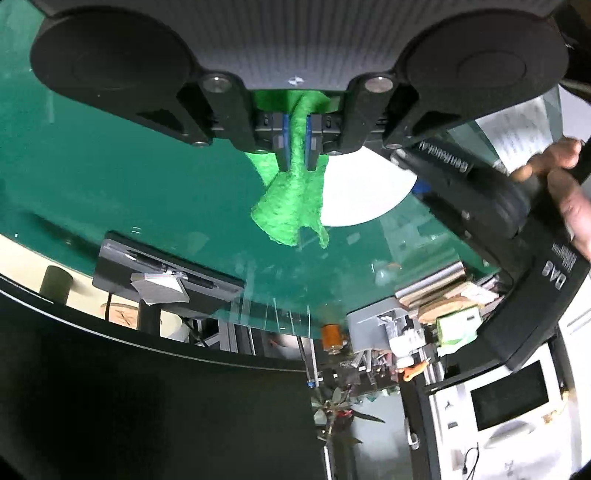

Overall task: Clean bowl
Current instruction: 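Hold the bowl with the left gripper while the right gripper presses the cloth into the bowl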

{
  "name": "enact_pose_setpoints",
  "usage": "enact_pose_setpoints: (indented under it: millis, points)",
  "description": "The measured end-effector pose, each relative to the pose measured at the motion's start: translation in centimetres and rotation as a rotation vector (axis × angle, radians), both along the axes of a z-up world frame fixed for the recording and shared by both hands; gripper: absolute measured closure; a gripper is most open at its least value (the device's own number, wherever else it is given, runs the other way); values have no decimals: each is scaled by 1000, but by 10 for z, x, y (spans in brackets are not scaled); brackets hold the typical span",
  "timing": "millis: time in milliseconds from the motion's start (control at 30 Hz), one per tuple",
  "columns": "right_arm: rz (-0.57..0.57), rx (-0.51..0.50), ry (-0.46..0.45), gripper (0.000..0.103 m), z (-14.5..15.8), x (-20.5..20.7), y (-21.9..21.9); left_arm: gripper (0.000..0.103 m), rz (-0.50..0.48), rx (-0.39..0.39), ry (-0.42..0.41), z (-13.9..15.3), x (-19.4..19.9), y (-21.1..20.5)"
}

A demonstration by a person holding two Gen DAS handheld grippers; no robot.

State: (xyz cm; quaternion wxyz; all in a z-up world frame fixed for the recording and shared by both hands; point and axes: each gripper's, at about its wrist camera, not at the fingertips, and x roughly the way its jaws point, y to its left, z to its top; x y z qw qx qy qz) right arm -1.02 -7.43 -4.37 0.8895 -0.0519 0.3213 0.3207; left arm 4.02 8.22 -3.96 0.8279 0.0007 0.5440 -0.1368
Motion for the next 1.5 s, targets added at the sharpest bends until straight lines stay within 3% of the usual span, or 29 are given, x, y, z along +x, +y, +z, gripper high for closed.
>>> enact_pose_setpoints:
  millis: [67,133,233,267,300,467,667,933,1200,1367,1467,1500]
  points:
    - [28,6,3,95,1,-3,4,56,6,20,-24,3,12,2]
    - [36,-8,9,95,-3,-1,7,55,-7,63,-35,1,22,-1]
    - [18,-21,23,96,-7,0,8,64,-58,109,-37,-4,28,-10]
    - [13,-20,22,96,-7,1,8,78,-66,103,-37,-4,29,-11]
    - [8,-19,21,96,-7,2,7,79,-71,77,-33,-4,28,-11]
    - [-18,-29,22,95,-6,-3,10,80,-57,60,-39,-5,20,-11]
    - [109,-9,62,95,-8,-27,35,81,-42,52,-31,-7,17,-9]
    - [-16,-68,23,97,-13,3,13,82,-28,39,-20,-6,5,-7]
    - [106,-51,62,96,-11,-21,37,82,-3,21,-8,-6,4,-4]
    - [50,-115,33,95,-15,-11,26,82,2,17,-5,-6,-1,-3]
    - [77,-109,55,85,-7,-7,22,81,2,18,-4,-5,-3,-2]
    - [89,-112,42,72,-4,-8,22,81,1,19,-4,-5,-2,-2]
